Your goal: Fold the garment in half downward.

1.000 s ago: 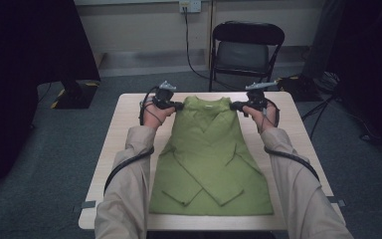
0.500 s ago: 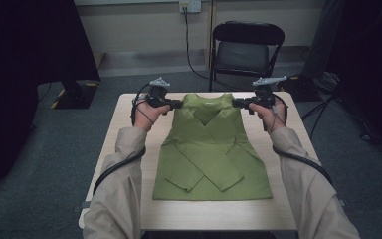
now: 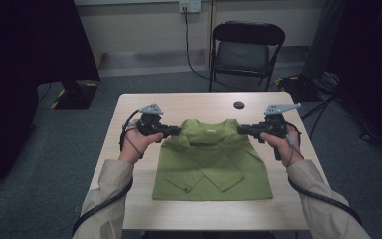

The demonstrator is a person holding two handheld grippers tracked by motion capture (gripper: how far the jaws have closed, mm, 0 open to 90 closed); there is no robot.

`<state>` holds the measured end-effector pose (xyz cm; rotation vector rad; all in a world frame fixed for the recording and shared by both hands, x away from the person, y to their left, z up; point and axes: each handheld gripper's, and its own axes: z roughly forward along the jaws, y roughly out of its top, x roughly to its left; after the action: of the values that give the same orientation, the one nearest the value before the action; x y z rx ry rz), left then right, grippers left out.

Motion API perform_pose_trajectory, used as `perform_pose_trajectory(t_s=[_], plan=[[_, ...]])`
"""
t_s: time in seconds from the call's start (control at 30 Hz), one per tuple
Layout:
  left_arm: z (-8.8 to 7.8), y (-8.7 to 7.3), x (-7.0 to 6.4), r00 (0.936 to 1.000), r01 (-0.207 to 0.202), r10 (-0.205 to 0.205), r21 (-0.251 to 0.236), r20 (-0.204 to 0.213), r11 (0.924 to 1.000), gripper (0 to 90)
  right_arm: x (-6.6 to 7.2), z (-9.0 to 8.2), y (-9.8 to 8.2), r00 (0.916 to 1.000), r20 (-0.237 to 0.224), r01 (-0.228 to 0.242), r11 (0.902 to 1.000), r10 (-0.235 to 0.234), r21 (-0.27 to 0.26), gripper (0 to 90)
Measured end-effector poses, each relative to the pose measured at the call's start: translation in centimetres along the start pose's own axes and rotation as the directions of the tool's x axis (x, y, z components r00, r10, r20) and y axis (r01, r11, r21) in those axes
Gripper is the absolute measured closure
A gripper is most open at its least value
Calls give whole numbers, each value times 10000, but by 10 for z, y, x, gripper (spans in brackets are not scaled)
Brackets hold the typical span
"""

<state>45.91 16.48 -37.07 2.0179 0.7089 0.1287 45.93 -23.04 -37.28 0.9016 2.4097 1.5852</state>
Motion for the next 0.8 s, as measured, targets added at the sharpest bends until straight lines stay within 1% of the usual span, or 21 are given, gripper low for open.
perform_pose_trajectory(t_s=[0.03, 0.1, 0.13, 0.2, 0.23, 0.27, 0.3, 0.33, 0.37, 0.43, 0.47, 0.5, 0.53, 0.57, 0.6, 0.63, 0.67, 0.7, 0.73, 0.77, 0.8], plan=[[0, -4, -3, 10000, 35, -35, 30, 87, 10000, 870, 3, -2, -6, 10000, -11, -26, 10000, 26, 28, 851], [1, -16, -11, 9999, -19, 18, 116, 101, 9999, 870, 8, -4, -19, 9998, -207, -55, 10000, 56, 58, 850], [2, -23, -16, 9999, -58, 56, 125, 159, 9999, 870, 10, -5, -24, 9998, -177, -70, 9999, 72, 81, 850], [3, -34, -23, 9999, -122, 121, 118, 57, 9999, 870, 15, -6, -38, 9994, -305, -166, 9999, 167, 41, 849], [5, -42, -27, 9998, -75, 74, 48, 158, 10000, 870, 17, -6, -44, 9995, -283, -130, 9999, 132, 73, 848], [8, -49, -32, 9997, -207, 205, 109, 145, 9997, 869, 19, -6, -50, 9997, -231, -47, 9999, 49, 130, 848], [11, -59, -38, 9993, -370, 370, 188, 15, 9991, 869, 21, -6, -57, 9998, -189, -34, 9999, 37, 131, 847], [14, -65, -40, 9993, -375, 373, 242, 95, 9990, 868, 24, -5, -67, 9998, -189, -43, 9999, 46, 161, 846], [18, -75, -44, 9994, -343, 340, 252, 120, 9991, 868, 25, -5, -73, 9999, -135, 25, 9998, -22, 220, 845], [23, -89, -49, 9991, -333, 323, 338, 289, 9989, 867, 30, -2, -90, 9999, -105, 81, 9992, -77, 397, 840], [25, -95, -50, 9990, -382, 371, 449, 262, 9983, 864, 31, 0, -98, 9998, -107, 146, 9986, -140, 516, 832], [26, -99, -51, 9991, -308, 293, 499, 296, 9983, 861, 32, 1, -104, 9998, -143, 132, 9983, -124, 575, 821], [28, -106, -51, 9990, -208, 186, 562, 400, 9982, 855, 33, 2, -109, 9999, -85, 147, 9976, -142, 681, 813], [28, -110, -51, 9991, -239, 217, 637, 354, 9977, 841, 35, 3, -115, 9997, -51, 241, 9963, -238, 821, 799], [27, -115, -51, 9994, -187, 162, 811, 311, 9965, 805, 36, 3, -119, 9997, -77, 241, 9960, -236, 858, 774], [26, -118, -52, 9991, -152, 114, 937, 407, 9955, 781, 38, 3, -123, 9994, 36, 328, 9941, -334, 1030, 726], [24, -122, -53, 9990, -190, 145, 1088, 421, 9939, 768, 38, 2, -126, 9989, 152, 418, 9929, -438, 1114, 669], [22, -126, -53, 9990, -204, 151, 1301, 415, 9913, 730, 39, 0, -129, 9985, 159, 506, 9903, -531, 1295, 597], [21, -130, -54, 9993, -184, 136, 1448, 335, 9893, 602, 40, -2, -131, 9974, 315, 600, 9869, -654, 1499, 462], [18, -133, -54, 9995, -242, 208, 1586, 229, 9870, 526, 41, -4, -135, 9945, 533, 794, 9808, -901, 1779, 378], [17, -137, -53, 9991, -395, 355, 1812, 249, 9826, 473, 42, -6, -138, 9934, 502, 912, 9755, -1032, 2002, 342]])
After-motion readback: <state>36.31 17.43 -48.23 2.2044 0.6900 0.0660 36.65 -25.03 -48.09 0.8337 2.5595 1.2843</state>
